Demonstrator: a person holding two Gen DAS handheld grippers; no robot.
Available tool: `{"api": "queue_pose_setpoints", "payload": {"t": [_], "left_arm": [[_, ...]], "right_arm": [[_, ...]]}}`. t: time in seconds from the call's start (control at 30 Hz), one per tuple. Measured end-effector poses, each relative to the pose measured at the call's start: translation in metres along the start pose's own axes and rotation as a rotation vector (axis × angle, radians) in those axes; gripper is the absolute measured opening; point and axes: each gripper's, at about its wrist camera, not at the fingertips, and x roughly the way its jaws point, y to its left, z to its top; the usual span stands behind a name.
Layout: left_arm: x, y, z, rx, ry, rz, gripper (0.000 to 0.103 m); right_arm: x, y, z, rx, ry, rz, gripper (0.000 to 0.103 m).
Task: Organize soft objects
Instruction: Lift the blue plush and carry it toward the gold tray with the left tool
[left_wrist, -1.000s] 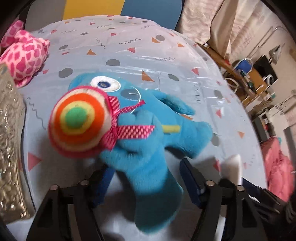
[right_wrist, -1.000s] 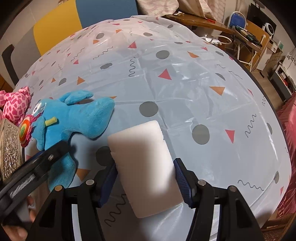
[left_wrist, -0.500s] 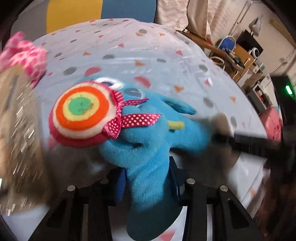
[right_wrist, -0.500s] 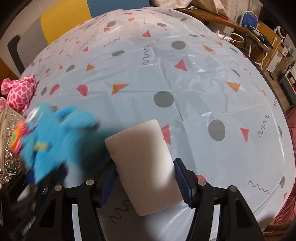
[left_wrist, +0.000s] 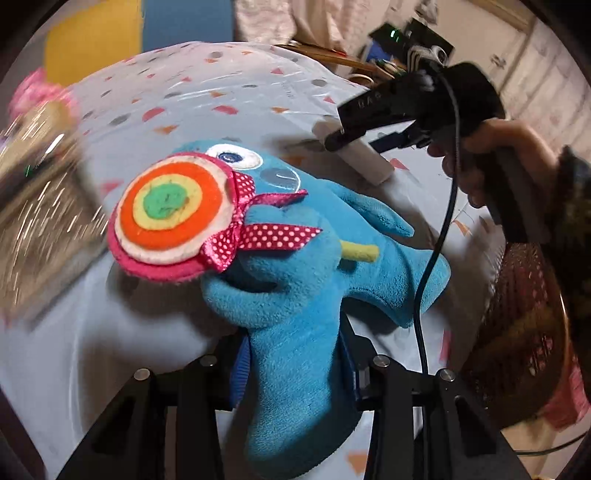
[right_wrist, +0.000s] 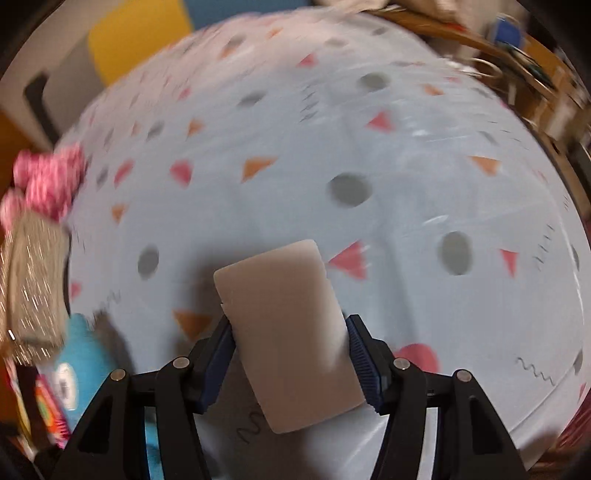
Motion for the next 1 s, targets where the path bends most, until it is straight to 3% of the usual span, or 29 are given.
{"api": "queue_pose_setpoints", "payload": {"t": [0.17, 0.33, 0.47, 0.73, 1.0], "left_arm": [[0.000, 0.010, -0.008, -0.082, -0.047, -0.018, 0.047], [0.003, 0.004, -0.012, -0.059, -0.087, 0.017, 0.048], [0.002, -0.005, -0.013, -0.037, -0.117, 0.068, 0.045], [-0.008, -0.009, -0.018, -0.036, -0.123, 0.125, 0.040], [-0.039, -0.014, -0.026, -0.004, -0.179, 0.192, 0.039]], "right_arm": [[0.008, 0.009, -0.001, -0.042, 0.025, -0.032, 0.063], [0.012, 0.015, -0.002, -0.050, 0.011, -0.048, 0.065], [0.015, 0.032, -0.010, -0.181, -0.033, -0.125, 0.064], [0.016, 0.039, -0.008, -0.202, -0.051, -0.121, 0.062], [0.020, 0.046, -0.011, -0.236, -0.071, -0.140, 0.062]]}}
